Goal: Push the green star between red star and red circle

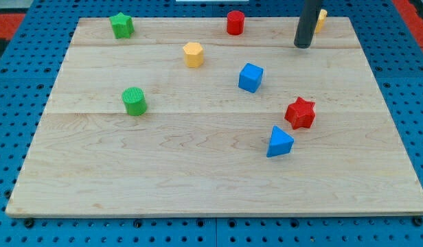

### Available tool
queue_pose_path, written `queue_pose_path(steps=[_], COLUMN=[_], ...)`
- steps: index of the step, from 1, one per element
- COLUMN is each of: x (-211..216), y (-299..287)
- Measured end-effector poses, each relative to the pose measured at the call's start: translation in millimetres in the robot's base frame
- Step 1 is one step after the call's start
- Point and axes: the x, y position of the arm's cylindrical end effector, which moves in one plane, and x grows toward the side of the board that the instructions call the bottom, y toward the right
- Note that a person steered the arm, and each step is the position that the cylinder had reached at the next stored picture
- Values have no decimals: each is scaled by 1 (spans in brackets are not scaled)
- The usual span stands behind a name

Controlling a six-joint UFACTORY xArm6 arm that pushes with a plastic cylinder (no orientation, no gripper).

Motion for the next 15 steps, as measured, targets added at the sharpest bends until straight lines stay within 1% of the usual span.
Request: queue_pose_path(steps=[2, 3, 4, 5, 6, 7, 8, 9, 13, 14, 15], x=[1, 1, 1, 4, 1, 1, 14, 17, 17, 25, 19], y=[-3, -30, -78, -114, -131, -131, -137, -158, -159, -159, -125])
